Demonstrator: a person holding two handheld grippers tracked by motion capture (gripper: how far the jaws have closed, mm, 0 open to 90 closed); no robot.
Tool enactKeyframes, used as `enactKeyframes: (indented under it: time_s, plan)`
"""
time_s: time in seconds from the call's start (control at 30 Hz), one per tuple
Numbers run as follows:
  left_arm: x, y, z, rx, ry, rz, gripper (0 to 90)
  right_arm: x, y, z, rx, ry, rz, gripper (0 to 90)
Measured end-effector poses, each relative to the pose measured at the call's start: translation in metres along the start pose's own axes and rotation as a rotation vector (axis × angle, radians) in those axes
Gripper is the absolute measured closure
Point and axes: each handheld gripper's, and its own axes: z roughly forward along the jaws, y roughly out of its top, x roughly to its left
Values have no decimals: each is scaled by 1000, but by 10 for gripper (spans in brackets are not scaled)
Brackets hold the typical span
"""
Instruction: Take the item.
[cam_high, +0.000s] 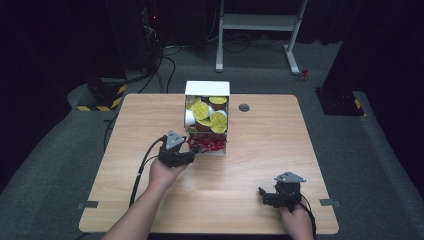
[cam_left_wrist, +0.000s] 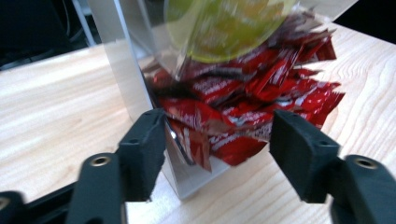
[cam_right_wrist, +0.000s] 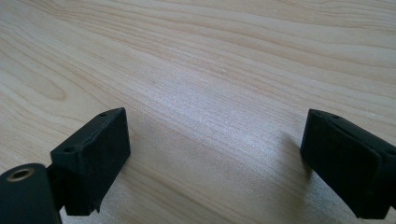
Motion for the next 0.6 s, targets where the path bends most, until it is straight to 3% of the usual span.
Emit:
enactKeyframes:
  time_s: [0.07,0.23,0.33,0.37,0.6]
  plan:
    - [-2,1,-2,-23,-4,6,473,0,0,0,0,0,0,81]
    - [2,1,-3,-27,5,-3,572,0,0,0,0,0,-1,81]
    - [1,1,-6,-23,22,18,615,0,0,0,0,1,-1,81]
    - [1,1,-7,-25,18,16,683,0,0,0,0,3,-2,81]
    - [1,1,-8,-26,23,-14,744,0,0,0,0,3,-2,80]
